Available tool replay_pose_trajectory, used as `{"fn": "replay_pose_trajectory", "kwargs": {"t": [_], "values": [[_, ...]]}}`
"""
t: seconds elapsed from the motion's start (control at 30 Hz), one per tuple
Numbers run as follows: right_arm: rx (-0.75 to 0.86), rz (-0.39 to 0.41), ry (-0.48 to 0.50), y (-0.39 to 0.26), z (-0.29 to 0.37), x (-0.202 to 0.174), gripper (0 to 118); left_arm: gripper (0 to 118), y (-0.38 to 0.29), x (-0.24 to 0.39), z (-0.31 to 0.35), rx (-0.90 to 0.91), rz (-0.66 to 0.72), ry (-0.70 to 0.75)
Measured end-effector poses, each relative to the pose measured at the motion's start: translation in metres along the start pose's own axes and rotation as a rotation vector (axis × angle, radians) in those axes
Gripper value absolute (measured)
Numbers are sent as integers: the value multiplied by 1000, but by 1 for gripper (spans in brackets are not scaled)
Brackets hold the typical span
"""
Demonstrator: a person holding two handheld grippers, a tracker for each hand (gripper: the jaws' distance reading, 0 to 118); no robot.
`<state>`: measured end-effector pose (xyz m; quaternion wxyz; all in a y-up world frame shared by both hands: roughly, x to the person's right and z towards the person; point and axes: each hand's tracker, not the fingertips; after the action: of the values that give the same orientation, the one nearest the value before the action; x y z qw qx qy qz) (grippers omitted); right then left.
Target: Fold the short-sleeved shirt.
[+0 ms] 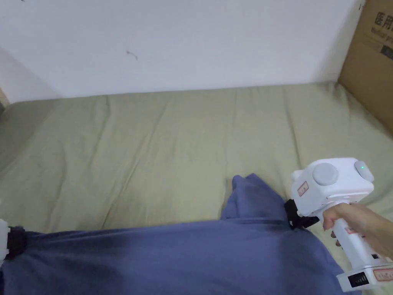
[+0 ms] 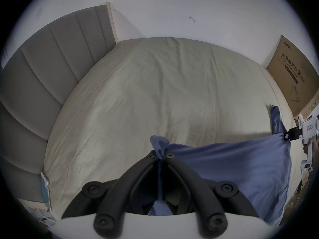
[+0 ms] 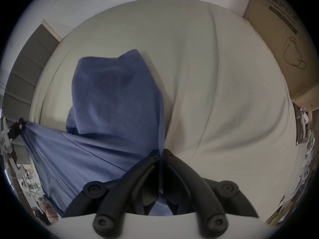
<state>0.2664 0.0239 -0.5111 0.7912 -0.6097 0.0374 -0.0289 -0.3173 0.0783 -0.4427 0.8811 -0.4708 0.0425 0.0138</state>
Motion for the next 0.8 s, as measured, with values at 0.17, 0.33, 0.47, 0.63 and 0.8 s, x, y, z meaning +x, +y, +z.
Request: {"fn": "replay_pose_trajectory", "kwargs": {"t": [0.17, 0.33, 0.47, 0.63, 0.8], "values": [[91, -127, 127, -2, 55, 12, 1, 2, 19, 3, 36, 54, -5, 2], [218, -151, 170, 4, 125, 18, 1, 2, 43, 16, 89, 167, -58, 23], [360, -183, 227, 5, 195, 24, 1, 2, 68, 18, 149, 276, -72, 38], [510, -194, 273, 12, 283, 30, 1, 2, 102, 17, 221, 417, -48, 38], [636, -228, 268, 40, 363, 29, 1, 2, 154, 28, 276, 525, -80, 56]]}}
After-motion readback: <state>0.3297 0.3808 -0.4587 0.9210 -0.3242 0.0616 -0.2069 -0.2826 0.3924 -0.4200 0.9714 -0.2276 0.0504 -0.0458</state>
